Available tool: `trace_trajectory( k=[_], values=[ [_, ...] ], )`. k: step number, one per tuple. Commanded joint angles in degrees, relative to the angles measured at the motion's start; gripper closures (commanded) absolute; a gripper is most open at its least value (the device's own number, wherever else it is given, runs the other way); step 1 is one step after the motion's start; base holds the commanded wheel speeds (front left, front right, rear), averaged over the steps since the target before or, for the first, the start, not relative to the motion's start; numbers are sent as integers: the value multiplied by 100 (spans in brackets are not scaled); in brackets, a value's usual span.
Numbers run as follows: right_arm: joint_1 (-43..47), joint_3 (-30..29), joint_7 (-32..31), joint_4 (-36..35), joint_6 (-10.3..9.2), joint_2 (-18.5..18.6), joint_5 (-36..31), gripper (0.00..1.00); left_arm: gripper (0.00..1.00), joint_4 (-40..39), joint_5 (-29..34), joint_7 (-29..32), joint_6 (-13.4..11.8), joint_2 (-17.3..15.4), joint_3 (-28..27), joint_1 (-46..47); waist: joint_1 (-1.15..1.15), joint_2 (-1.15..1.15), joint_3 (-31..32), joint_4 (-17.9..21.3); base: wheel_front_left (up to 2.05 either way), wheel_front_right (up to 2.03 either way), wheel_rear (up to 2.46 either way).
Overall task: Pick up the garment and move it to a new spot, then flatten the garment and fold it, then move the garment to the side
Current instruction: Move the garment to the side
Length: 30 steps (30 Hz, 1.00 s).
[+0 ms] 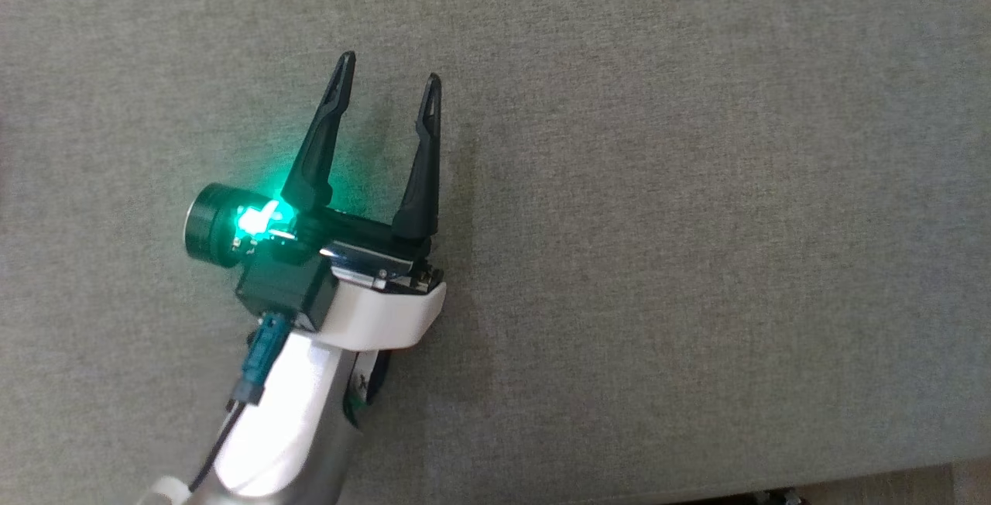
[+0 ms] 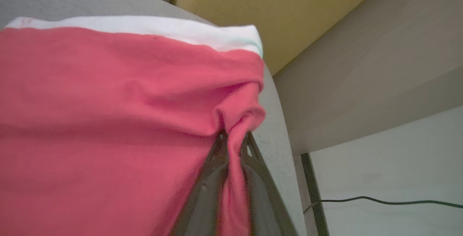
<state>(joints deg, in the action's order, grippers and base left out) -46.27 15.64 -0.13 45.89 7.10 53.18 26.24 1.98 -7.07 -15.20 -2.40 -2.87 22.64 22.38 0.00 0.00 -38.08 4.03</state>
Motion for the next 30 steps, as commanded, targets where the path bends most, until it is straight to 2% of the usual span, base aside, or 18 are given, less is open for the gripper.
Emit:
trace_trajectory(
  k=[1,2,3,6,10,13,17,19,20,30],
  values=[
    [105,-136,207,33,39,140,-315,60,0,47,-162,20,34,-1,-80,-84,0,0,135,-38,0,0,0],
    [74,-237,305,113,39,62,-560,45,0,62,-245,20,31,-1,-83,-113,0,0,196,-50,0,0,0],
    [45,-335,383,186,39,-34,-811,0,0,81,-291,20,28,-1,-85,-141,0,0,265,-61,0,0,0],
    [-36,-695,696,290,39,-508,-1459,0,0,132,-332,20,-4,-1,-115,-262,0,0,535,-63,0,0,0],
    [23,-1120,1108,317,39,-1575,-2095,0,0,194,-313,20,-163,-1,-343,-642,0,0,1151,140,0,0,0],
    [300,-1273,1334,296,39,-2375,-2241,0,0,231,-203,20,-210,-12,-354,-985,0,0,1638,235,0,0,0],
    [753,-1154,1479,19,39,-3093,-2303,0,0,261,-121,20,-257,-86,-464,-1168,0,0,1990,151,0,0,0],
    [1021,-1079,1502,-174,39,-3356,-2267,0,0,272,-157,20,-287,-80,-588,-1169,0,0,2183,39,0,0,0],
    [1021,-1079,1502,-174,39,-3356,-2267,0,0,272,-157,20,-287,-80,-588,-1169,0,0,2183,39,0,0,0],
    [2796,-604,1511,-1900,39,-4257,-1879,0,0,616,-317,20,-434,-23,-1240,-1570,0,0,3374,-372,0,0,0]
  ],
)
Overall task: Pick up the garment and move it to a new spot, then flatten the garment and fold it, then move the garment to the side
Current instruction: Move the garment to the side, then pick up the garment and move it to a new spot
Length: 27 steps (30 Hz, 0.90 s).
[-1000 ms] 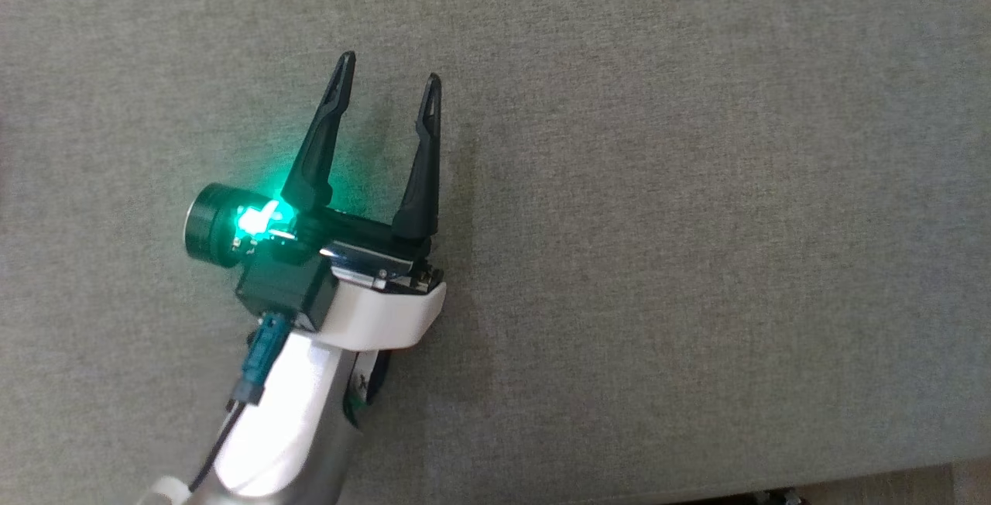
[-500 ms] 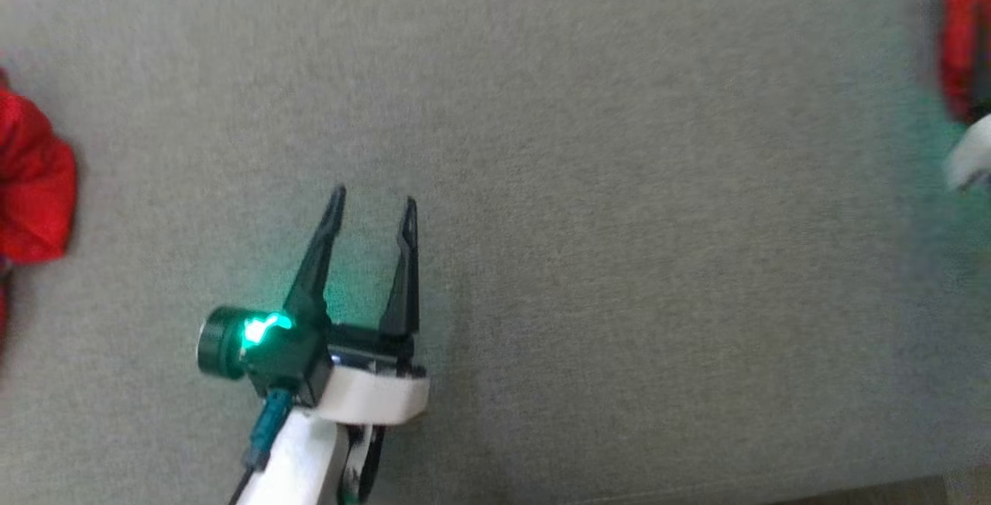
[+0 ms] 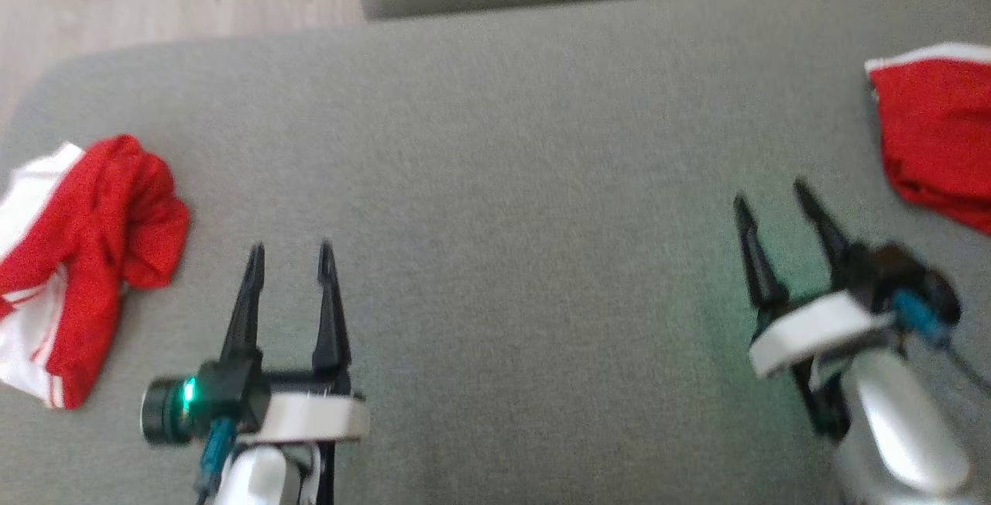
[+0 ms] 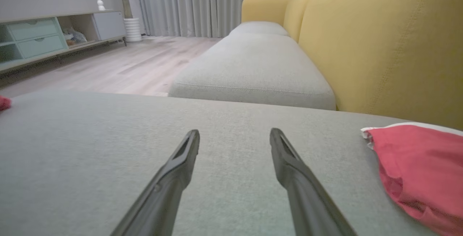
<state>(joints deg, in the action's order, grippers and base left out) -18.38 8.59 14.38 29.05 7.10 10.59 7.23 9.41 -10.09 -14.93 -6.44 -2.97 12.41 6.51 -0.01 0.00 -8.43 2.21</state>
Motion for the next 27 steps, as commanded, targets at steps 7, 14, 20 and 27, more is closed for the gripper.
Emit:
trace_trajectory(
  k=[7,14,20,27],
  values=[
    [1332,-350,61,-1433,39,-498,-182,0,0,166,-77,-7,78,6,-261,-461,1,0,1042,-391,0,0,0],
    [2367,-445,62,-1911,39,-714,-323,0,0,275,-10,-7,-16,8,-225,-845,1,0,1504,-366,0,0,0],
    [2568,-321,62,-1849,39,-748,-317,0,0,346,84,-7,0,9,-333,-1061,1,0,1714,-232,0,0,0],
    [2506,-215,62,-1780,39,-762,-217,0,0,411,180,-7,43,9,-458,-1158,1,0,1734,-130,0,0,0]
  ],
)
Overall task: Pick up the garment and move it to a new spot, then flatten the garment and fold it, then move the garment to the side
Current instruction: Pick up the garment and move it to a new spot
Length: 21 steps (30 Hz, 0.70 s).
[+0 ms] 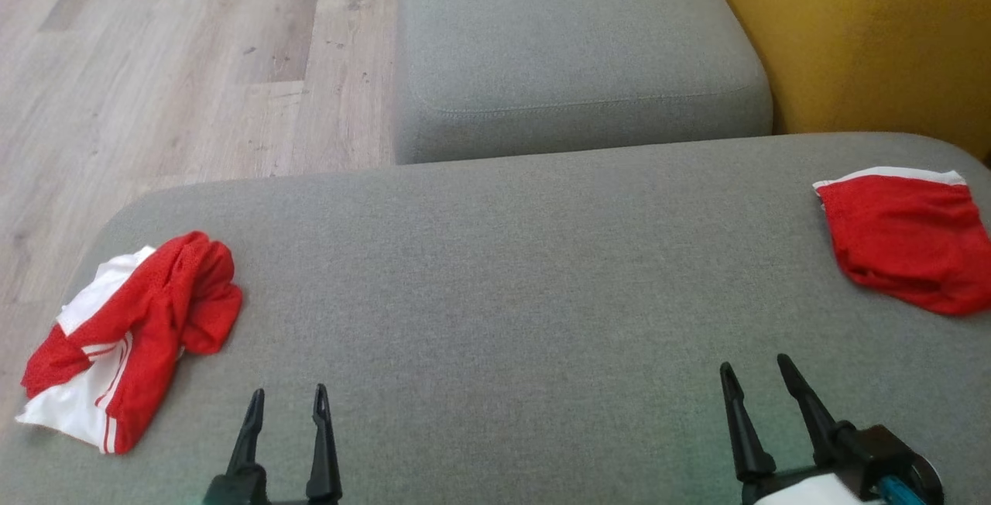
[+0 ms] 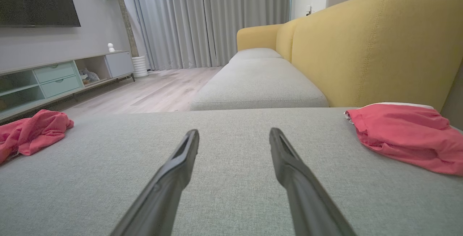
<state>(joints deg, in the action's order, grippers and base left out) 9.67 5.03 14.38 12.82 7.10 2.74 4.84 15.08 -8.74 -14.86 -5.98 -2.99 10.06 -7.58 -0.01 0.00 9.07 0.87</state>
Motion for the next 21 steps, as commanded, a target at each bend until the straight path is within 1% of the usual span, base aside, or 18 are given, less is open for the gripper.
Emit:
trace_trajectory(
  k=[1,9,12,14,16,21],
  values=[
    [-314,117,62,-165,39,21,28,0,0,-157,50,-14,-8,11,-232,259,1,0,-25,7,0,0,0],
    [-315,31,62,-225,39,16,60,0,0,-202,82,-14,-37,11,-258,267,1,0,-87,4,0,0,0],
    [-299,-59,62,-291,39,15,106,0,0,-204,89,-14,-17,11,-211,332,1,0,-147,-100,0,0,0],
    [-242,-168,62,-294,39,15,179,0,0,-204,102,-14,-37,11,-174,389,1,0,-175,-270,0,0,0],
    [-206,-141,62,-267,39,15,221,0,0,-201,73,-14,-82,11,-141,423,1,0,-202,-496,0,0,0],
    [-313,101,62,-291,39,14,308,0,0,-230,91,-14,-118,11,-39,465,1,0,-311,-1281,0,0,0]
  ],
)
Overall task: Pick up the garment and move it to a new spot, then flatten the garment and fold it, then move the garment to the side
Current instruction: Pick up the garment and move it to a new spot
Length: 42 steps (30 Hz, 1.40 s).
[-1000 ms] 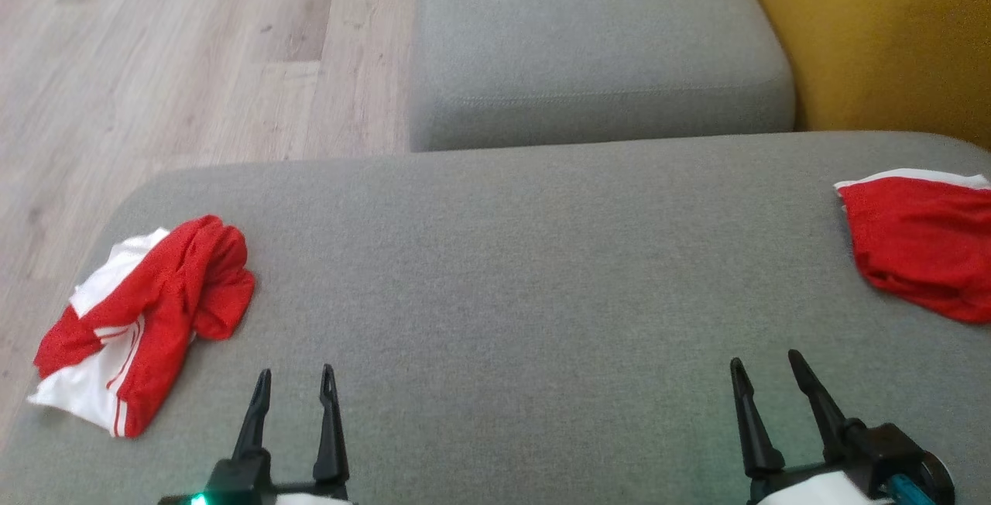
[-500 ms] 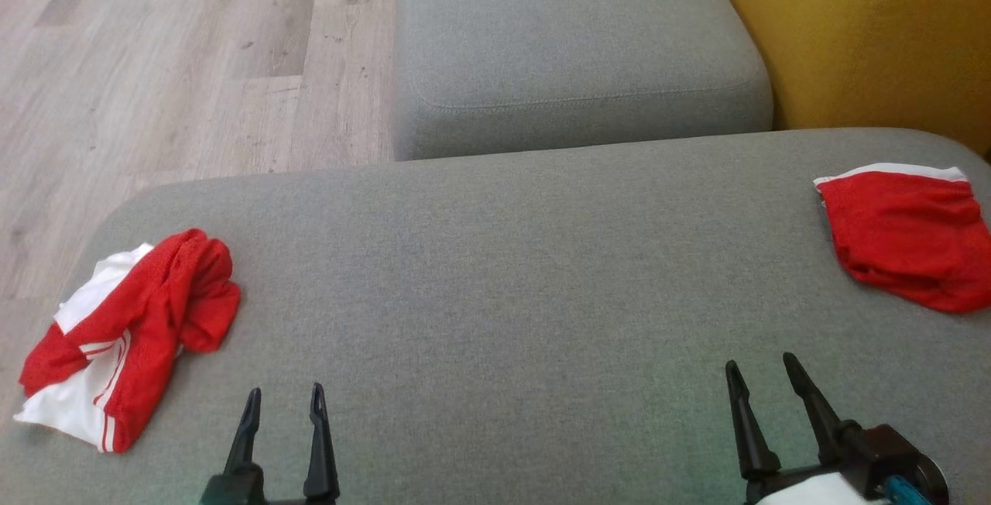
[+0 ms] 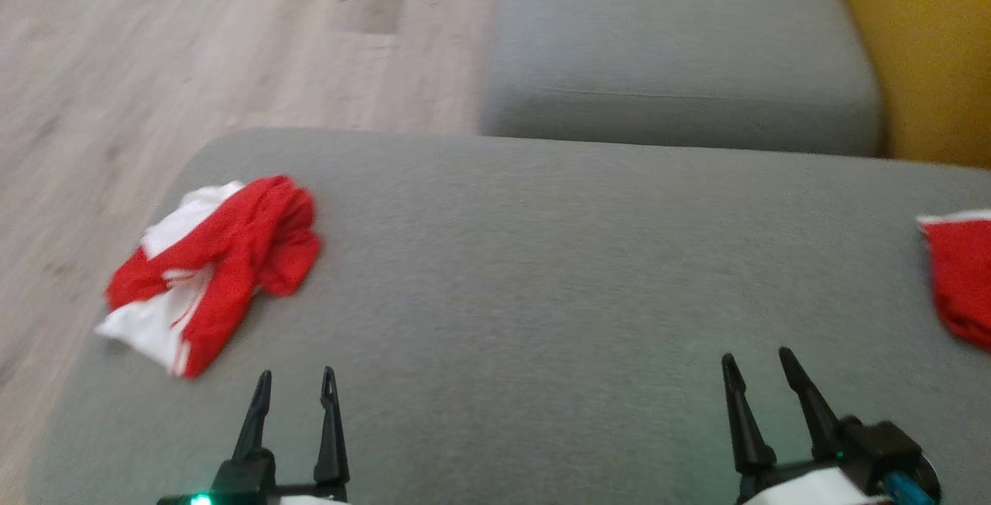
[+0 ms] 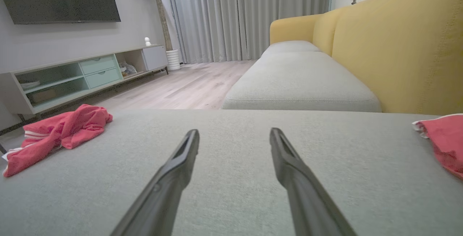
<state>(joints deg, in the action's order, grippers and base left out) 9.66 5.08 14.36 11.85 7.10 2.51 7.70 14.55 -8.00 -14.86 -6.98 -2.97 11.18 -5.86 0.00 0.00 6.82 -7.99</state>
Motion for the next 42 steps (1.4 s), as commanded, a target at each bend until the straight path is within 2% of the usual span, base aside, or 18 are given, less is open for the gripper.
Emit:
trace_trajectory(
  k=[1,6,8,16,20,25,32,34,38,42],
  values=[
    [-371,159,63,-200,39,37,38,0,0,-190,20,-14,-44,9,-171,281,0,0,-109,-537,0,0,0],
    [-626,339,63,-214,39,37,145,0,0,-318,12,-14,-164,9,-309,247,0,0,-253,-1308,0,0,0],
    [-673,334,63,-191,39,37,276,0,0,-342,108,-14,-187,9,-435,216,0,0,-250,-1732,0,0,0],
    [-993,442,63,-60,39,37,218,0,0,-767,94,-14,-388,9,-866,166,0,0,-515,-2002,0,0,0],
    [-1038,437,63,32,39,48,68,0,0,-861,104,-14,-348,9,-921,190,0,0,-554,-2042,0,0,0],
    [-954,357,63,-40,39,230,-42,0,0,-711,236,-14,-77,-50,-1120,731,0,0,-703,-2125,0,0,0],
    [-1038,-109,63,-399,39,598,-219,0,0,-75,238,-14,423,-161,-1097,2197,0,0,-1586,-2172,0,0,0],
    [-1146,-187,63,-564,39,766,-299,0,0,328,160,-14,618,-178,-1071,2798,0,0,-1993,-2085,0,0,0],
    [-1412,-267,63,-818,39,1224,-398,0,0,1331,-50,19,857,-164,-1088,3961,0,0,-2681,-1903,0,0,0],
    [-1579,-389,63,-1012,39,1561,-440,0,0,2653,-119,569,1166,-291,-895,4950,0,0,-3107,-1647,0,0,0]
  ],
)
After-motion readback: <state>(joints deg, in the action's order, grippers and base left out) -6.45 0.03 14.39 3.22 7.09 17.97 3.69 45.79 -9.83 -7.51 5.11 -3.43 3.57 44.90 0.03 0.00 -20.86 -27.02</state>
